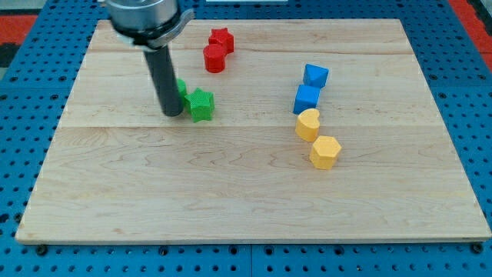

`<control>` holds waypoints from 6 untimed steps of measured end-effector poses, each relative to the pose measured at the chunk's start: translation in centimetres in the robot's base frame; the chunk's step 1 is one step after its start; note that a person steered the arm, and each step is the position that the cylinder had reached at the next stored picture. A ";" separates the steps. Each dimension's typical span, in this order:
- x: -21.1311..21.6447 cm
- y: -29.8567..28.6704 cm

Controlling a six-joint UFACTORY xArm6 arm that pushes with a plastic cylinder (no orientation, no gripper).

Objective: Push the green star up and slightly right

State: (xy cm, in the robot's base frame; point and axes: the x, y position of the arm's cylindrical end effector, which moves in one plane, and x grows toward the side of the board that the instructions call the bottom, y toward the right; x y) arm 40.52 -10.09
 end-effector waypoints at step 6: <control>-6.0 10.3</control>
